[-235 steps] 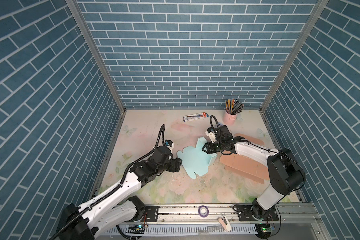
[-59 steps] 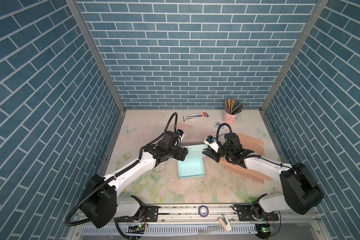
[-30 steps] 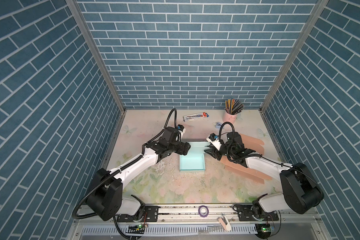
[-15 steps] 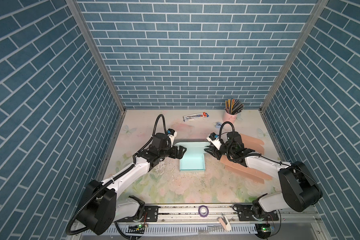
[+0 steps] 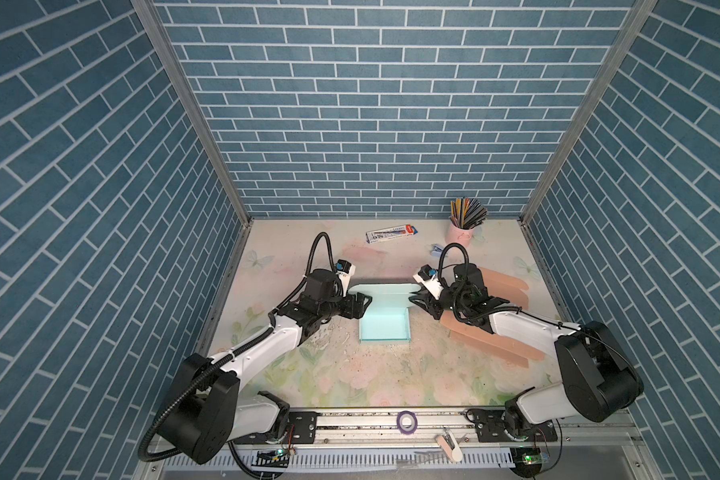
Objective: Fold the paper box
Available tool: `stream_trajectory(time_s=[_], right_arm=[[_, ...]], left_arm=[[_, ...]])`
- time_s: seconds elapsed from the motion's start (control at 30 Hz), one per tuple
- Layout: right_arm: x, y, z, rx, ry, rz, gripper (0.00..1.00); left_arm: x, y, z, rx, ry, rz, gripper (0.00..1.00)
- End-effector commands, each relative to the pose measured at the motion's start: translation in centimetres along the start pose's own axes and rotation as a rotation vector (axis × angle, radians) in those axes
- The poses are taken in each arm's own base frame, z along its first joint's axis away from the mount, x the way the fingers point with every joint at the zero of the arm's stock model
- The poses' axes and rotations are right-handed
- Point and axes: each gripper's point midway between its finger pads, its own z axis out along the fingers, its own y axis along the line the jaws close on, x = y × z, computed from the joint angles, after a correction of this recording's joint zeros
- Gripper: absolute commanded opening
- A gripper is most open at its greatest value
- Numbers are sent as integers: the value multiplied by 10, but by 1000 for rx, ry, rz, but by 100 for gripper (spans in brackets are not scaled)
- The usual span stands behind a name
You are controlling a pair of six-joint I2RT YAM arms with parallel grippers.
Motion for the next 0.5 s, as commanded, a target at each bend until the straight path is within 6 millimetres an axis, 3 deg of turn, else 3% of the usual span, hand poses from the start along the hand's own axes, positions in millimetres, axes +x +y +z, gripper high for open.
stream_trajectory(time_s=[0.0, 0.47], right_arm=[[1, 0, 3, -17, -3, 19, 24], [1, 1, 5, -30, -9, 25, 21]], left_arm=[[4, 2, 3, 5, 7, -5, 72], [27, 19, -2, -111, 47, -13, 46]])
